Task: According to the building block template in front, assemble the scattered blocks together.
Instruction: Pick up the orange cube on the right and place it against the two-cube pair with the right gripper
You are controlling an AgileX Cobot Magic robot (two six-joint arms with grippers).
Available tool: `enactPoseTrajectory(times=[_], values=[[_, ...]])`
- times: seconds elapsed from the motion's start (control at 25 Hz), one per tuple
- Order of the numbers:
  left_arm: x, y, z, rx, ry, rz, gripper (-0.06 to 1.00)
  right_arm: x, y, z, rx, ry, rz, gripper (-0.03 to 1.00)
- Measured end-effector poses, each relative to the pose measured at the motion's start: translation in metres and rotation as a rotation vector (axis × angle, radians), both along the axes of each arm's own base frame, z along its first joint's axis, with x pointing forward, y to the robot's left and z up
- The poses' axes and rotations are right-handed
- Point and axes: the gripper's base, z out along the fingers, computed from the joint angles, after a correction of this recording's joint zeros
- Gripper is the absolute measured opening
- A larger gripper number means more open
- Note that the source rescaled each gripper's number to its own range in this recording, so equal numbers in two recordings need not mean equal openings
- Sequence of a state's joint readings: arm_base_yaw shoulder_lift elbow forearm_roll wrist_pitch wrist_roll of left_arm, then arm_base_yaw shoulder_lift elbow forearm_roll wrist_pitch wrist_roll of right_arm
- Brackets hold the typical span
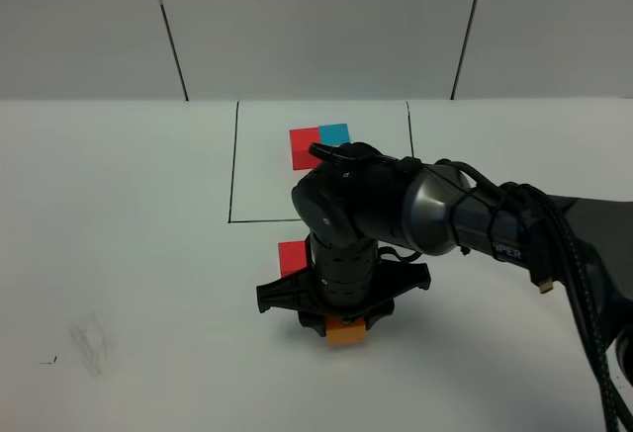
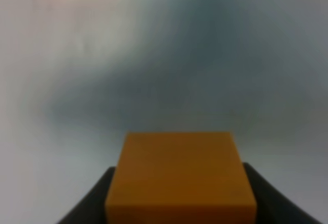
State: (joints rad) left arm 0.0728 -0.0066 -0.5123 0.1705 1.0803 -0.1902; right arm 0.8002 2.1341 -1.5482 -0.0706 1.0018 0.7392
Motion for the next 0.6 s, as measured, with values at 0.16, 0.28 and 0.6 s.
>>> enactPoseTrajectory(times=[0.16,0.28,0.6], values=[[0.000,0.000,0.000,0.000,0.000,0.000,0.73,0.009,0.008,-0.010,-0.036,0.022,0.010,0.33],[0.000,0.000,0.000,0.000,0.000,0.000,0.73,0.012,0.011,-0.016,-0.071,0.047,0.014,0.33],[0.000,0.000,0.000,0.000,0.000,0.000,0.73,0.017,0.009,-0.014,-0.117,0.017,0.014,0.33]])
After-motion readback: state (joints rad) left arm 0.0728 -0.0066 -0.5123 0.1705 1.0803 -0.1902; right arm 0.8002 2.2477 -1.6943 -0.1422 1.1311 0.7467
